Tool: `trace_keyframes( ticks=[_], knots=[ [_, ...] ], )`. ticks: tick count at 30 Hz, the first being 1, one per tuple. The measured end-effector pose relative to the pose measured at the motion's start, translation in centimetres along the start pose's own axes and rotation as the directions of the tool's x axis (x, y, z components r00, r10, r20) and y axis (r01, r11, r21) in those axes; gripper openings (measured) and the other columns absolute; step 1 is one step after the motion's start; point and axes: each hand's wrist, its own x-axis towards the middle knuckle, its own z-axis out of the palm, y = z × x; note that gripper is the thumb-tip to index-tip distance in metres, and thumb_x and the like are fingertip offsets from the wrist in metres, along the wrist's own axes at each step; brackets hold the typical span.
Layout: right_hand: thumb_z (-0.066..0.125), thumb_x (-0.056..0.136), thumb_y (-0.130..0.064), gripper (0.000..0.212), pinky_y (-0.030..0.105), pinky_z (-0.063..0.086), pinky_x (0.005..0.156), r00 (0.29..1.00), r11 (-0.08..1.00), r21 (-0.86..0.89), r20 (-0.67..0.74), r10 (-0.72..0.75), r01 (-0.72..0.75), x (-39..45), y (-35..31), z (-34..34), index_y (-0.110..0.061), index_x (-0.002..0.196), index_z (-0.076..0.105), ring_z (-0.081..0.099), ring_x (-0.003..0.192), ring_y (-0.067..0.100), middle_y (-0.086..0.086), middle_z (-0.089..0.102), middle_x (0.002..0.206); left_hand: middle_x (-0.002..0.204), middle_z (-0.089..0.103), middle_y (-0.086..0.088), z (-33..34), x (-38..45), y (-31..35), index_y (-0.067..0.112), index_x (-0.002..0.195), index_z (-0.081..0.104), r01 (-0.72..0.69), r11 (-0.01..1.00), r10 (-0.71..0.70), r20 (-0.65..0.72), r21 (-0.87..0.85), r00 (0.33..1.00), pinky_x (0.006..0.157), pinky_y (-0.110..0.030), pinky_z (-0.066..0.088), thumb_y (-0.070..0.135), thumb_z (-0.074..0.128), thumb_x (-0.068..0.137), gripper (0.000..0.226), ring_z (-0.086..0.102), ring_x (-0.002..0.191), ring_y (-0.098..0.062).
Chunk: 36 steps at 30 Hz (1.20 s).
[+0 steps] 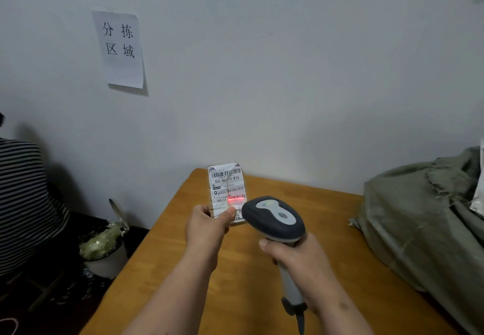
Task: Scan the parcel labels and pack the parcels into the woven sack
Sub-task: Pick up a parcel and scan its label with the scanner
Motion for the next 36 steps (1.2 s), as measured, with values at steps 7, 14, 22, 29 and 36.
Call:
trace_keyframes(
  ticks=[7,14,22,29,36],
  knots=[
    [0.081,0.078,-0.015,0.019,0.031,0.048,0.067,1.000,1.000,-0.001,-0.024,0.011,-0.011,-0.6,-0.1,-0.8,-0.030,0.082,0.071,0.056,0.060,0.002,-0.004,0.064,0.066,0.091,0.074,-0.004,0.8,-0.8,-0.2,0.013,0.097,0.061,-0.009,1.000,0.008,0.011,0.014,1.000,0.070,-0.035,0.056,0.015,0.081,0.081,0.025,0.070,0.081,-0.023],
    [0.081,0.078,-0.015,0.017,0.030,0.049,0.067,0.999,1.000,-0.007,-0.031,0.007,-0.007,-1.1,-0.1,-1.1,-0.029,0.083,0.071,0.057,0.059,0.000,-0.005,0.065,0.065,0.093,0.073,-0.005,1.0,-1.3,-0.1,0.011,0.099,0.061,-0.006,1.000,0.006,0.022,0.015,1.000,0.074,-0.038,0.057,0.013,0.080,0.081,0.027,0.069,0.083,-0.024],
    [0.080,0.079,-0.015,0.026,0.028,0.048,0.066,0.999,1.000,-0.014,-0.039,-0.011,0.010,-1.5,-0.2,-0.9,-0.039,0.084,0.071,0.056,0.059,-0.002,-0.007,0.064,0.066,0.096,0.072,-0.006,0.7,-1.9,0.2,0.012,0.101,0.059,-0.003,1.000,0.002,0.034,0.025,0.999,0.075,-0.038,0.056,0.013,0.079,0.083,0.027,0.069,0.087,-0.026],
    [0.081,0.076,-0.019,0.018,0.034,0.046,0.066,1.000,0.999,-0.038,-0.019,-0.003,0.002,-1.6,0.0,-1.1,-0.022,0.087,0.067,0.053,0.060,0.006,0.001,0.060,0.068,0.095,0.072,-0.006,0.7,-2.5,0.5,0.012,0.100,0.060,-0.004,1.000,0.003,0.029,0.028,1.000,0.075,-0.039,0.056,0.013,0.080,0.082,0.027,0.069,0.089,-0.028],
    [0.075,0.062,-0.032,0.032,0.034,0.044,0.064,1.000,1.000,-0.016,-0.008,-0.009,0.009,-2.0,0.4,-2.0,-0.015,0.087,0.064,0.051,0.060,0.007,0.002,0.059,0.068,0.095,0.072,-0.011,1.4,-3.4,0.4,0.008,0.100,0.060,-0.006,1.000,0.006,0.025,0.024,1.000,0.079,-0.044,0.057,0.011,0.079,0.082,0.027,0.065,0.079,-0.025]
  ],
)
